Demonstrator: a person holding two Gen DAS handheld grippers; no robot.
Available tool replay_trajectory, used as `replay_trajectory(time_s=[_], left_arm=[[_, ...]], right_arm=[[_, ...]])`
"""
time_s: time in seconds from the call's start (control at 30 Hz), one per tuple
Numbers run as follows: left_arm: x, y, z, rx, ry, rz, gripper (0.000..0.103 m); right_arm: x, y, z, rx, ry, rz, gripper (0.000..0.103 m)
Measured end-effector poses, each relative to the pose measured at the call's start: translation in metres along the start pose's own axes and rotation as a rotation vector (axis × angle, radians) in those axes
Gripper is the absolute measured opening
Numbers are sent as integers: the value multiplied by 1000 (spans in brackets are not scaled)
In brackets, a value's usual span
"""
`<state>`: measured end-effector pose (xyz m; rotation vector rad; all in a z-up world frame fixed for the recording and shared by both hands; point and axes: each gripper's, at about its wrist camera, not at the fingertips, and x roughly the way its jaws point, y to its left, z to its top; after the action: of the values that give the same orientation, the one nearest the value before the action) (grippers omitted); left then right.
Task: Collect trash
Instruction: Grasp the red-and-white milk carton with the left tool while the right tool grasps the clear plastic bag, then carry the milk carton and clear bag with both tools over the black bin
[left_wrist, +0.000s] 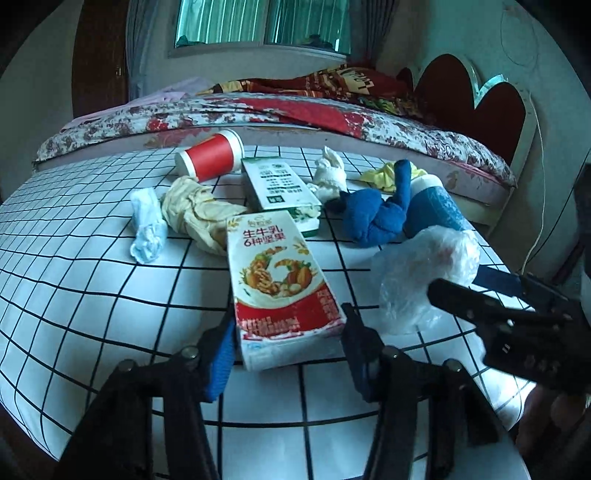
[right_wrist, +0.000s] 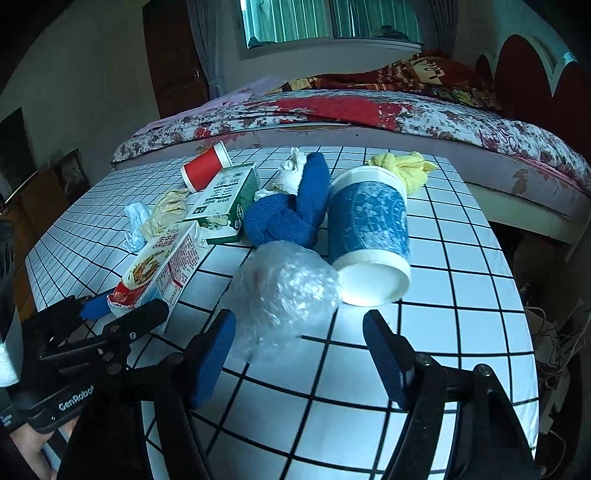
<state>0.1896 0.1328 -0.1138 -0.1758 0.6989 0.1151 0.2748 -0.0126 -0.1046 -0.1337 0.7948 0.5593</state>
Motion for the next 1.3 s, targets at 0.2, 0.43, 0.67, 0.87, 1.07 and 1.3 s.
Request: replay_trajectory(time_s=[0.2, 0.43, 0.67, 0.87, 1.07, 1.3], left_arm=[[-5, -2, 0, 24, -10, -12, 53], [-28, -6, -6, 46, -60, -7, 52], [-52, -21, -11, 61, -111, -21, 53], [-72, -41, -14, 91, -146, -39, 53], [-86, -63, -21, 127, -166, -72, 53], [-97, -97, -29, 176, -170, -129, 53]], right_arm=[[14, 1, 2, 27, 26, 71, 39], [-28, 11, -5, -26, -82, 78, 38], [-76, -7, -24, -13, -169, -15, 38], [-102, -20, -42, -2, -180, -73, 38], [-125, -38, -61, 20, -187, -120, 38], [-153, -67, -79, 56, -202, -177, 38]])
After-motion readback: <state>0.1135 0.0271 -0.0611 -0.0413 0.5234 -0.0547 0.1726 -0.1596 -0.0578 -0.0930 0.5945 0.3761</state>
